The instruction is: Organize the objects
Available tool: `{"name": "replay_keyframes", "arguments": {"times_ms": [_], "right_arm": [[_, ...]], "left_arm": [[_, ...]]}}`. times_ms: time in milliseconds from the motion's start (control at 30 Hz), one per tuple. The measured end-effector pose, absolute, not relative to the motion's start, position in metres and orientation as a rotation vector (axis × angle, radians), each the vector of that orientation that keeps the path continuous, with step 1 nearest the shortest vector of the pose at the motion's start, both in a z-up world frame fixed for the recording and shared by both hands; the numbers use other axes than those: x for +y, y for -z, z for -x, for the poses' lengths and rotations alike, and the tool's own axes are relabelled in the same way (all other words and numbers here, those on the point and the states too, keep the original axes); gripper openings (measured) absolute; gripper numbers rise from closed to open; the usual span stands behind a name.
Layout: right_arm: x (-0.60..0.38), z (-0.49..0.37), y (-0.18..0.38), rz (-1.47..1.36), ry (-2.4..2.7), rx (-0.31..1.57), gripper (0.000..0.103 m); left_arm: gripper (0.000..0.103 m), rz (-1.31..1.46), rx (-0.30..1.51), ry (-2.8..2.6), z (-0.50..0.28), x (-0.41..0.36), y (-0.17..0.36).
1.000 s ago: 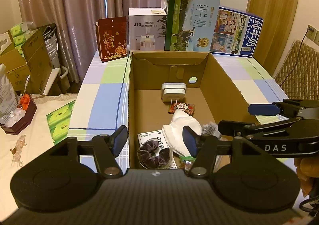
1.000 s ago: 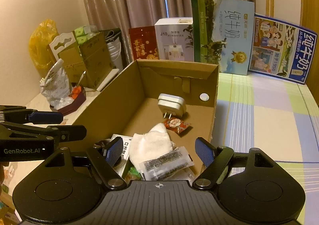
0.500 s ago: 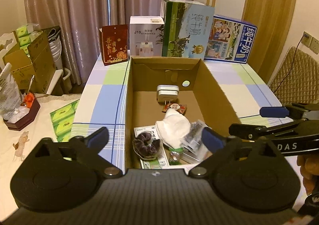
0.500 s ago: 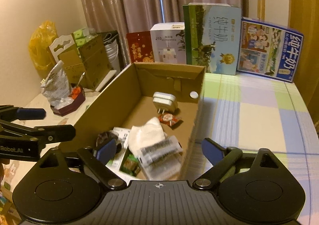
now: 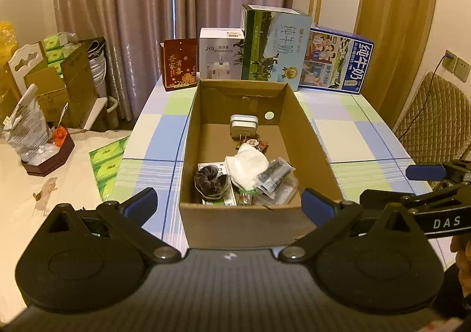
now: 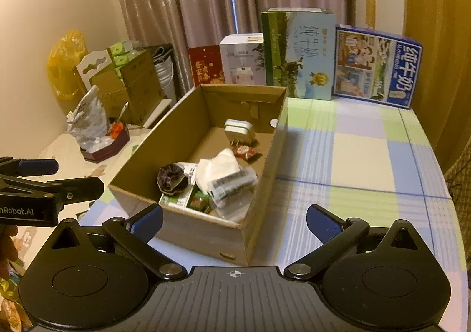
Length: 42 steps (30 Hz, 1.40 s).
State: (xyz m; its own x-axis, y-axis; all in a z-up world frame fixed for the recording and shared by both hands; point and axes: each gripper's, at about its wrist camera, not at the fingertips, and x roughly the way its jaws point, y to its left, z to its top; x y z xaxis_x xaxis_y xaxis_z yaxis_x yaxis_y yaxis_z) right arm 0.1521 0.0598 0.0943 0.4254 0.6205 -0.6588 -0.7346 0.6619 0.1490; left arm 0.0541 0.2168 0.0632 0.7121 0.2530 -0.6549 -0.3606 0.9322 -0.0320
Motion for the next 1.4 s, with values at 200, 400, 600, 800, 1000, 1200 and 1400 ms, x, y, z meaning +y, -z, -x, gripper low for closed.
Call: {"name": "replay_keyframes", "arguments": {"times_ms": [200, 400, 600, 800, 1000, 1200, 1400], "right_arm": [[0.039, -0.135, -0.111, 0.150, -0.818, 0.741, 0.101], [0.017, -0.119, -0.124, 0.145, -0.789, 0.737, 0.101], [0.001, -0.104, -0.132, 0.151, -0.774, 0.729, 0.101], [-0.006, -0.092, -0.136, 0.169, -0.774, 0.719, 0.101], [-0.013, -0.086, -0.136, 0.169, -0.771, 0.716, 0.101], [-0.015, -0.080, -0.137, 0.174, -0.772, 0.710, 0.101], [-0.020, -0.075, -0.136, 0.176, -0.772, 0.716, 0.101]], "left_arm": [[0.102, 0.157, 0.705, -0.336, -0.040, 0.199, -0.075], [0.102, 0.161, 0.702, -0.354, -0.025, 0.187, -0.083], [0.102, 0.149, 0.684, -0.366, -0.013, 0.175, -0.089], [0.102, 0.138, 0.682, -0.384, -0.002, 0.167, -0.091], [0.102, 0.139, 0.682, -0.391, 0.008, 0.160, -0.092], [0.102, 0.138, 0.686, -0.398, 0.013, 0.156, -0.092], [0.102, 0.139, 0.687, -0.384, 0.020, 0.148, -0.092]]}}
